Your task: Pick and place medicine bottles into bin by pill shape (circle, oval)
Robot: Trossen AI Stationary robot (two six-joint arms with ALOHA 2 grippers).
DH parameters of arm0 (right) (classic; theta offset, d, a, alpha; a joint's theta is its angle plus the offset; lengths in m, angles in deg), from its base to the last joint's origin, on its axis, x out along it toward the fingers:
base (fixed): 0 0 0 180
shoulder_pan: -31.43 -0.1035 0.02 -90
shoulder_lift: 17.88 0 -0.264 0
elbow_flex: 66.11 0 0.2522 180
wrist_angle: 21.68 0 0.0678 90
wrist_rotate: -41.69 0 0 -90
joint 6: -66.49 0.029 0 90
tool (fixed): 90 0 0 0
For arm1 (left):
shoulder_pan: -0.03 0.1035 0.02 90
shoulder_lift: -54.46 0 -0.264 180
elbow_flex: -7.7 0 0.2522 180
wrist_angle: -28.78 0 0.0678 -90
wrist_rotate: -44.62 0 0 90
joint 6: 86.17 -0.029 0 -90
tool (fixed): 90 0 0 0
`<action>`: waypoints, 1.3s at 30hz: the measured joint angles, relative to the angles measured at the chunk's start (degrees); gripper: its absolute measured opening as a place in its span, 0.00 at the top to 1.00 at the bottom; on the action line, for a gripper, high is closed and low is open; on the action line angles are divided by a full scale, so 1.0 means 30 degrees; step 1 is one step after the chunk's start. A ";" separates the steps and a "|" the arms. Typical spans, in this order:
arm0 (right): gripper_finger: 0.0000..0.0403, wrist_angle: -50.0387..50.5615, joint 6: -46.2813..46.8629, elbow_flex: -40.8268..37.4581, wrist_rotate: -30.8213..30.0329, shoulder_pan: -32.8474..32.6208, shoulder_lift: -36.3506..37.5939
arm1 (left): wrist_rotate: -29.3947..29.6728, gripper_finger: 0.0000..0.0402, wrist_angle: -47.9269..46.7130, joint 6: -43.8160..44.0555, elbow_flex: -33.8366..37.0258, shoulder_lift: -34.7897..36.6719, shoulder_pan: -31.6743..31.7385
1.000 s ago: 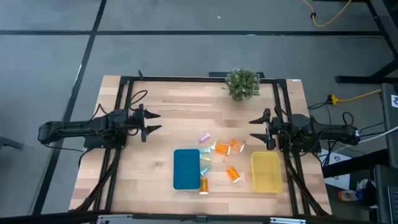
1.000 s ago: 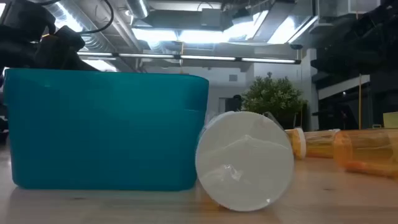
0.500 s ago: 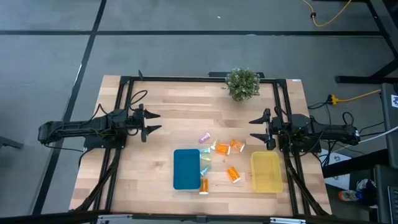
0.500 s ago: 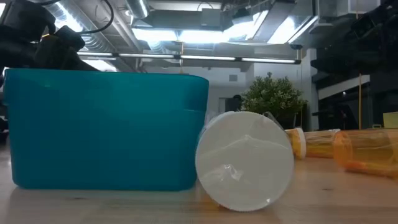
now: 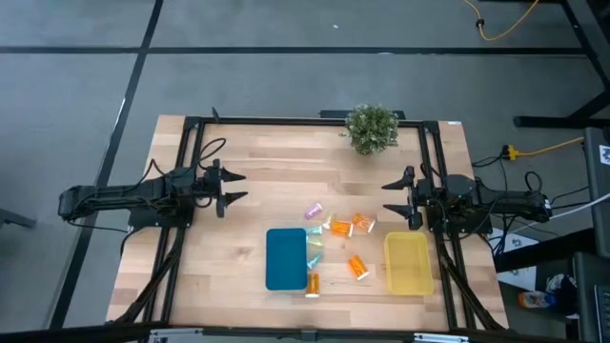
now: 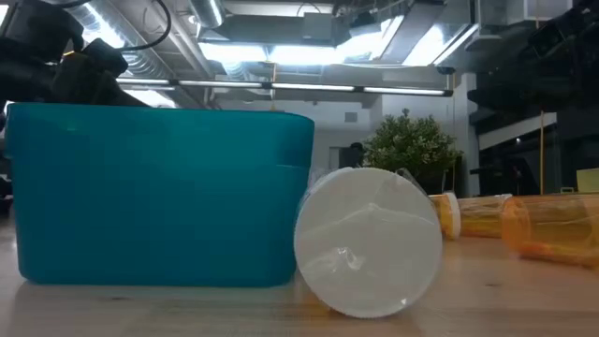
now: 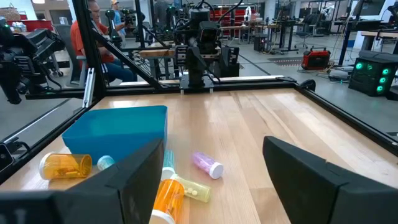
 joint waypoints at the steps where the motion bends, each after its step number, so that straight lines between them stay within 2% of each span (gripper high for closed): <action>1: 0.31 0.0000 -0.0006 0.0000 0.0006 0.0001 -0.0007 | 0.0000 0.37 -0.0001 0.0000 -0.0006 -0.0006 0.0007; 11: 0.31 -0.0022 0.0180 0.0000 0.0007 0.0000 -0.0007 | 0.0000 0.37 0.0003 -0.0003 -0.0003 0.0001 0.0000; 15: 0.31 -0.0527 0.3226 0.0000 -0.0143 0.0000 -0.0007 | 0.0000 0.37 -0.0001 0.0000 -0.0006 -0.0006 0.0007; 18: 0.31 -0.0945 0.4635 0.0000 -0.1720 0.0007 -0.0007 | 0.0007 0.37 0.0004 0.0000 -0.0002 -0.0006 0.0007; 21: 0.31 -0.0330 0.5610 0.0000 -0.2305 0.0007 -0.0013 | 0.0000 0.37 0.0006 0.0000 0.0000 0.0001 0.0000; 29: 0.31 -0.0417 0.8101 -0.0006 -0.2361 0.0007 -0.0159 | 0.0000 0.37 0.0001 0.0000 -0.0006 -0.0006 0.0004; 31: 0.31 -0.0968 0.8192 -0.0004 -0.2270 0.0007 -0.0153 | 0.0000 0.37 0.0006 -0.0007 0.0001 -0.0006 0.0007; 35: 0.31 -0.2157 0.8123 0.0006 -0.0531 -0.0013 -0.0337 | 0.0000 0.37 0.0006 0.0000 -0.0006 -0.0006 0.0004; 39: 0.31 -0.1709 0.7986 0.0766 -0.1018 0.0107 -0.1498 | 0.0000 0.37 -0.0001 0.0000 0.0001 -0.0006 0.0000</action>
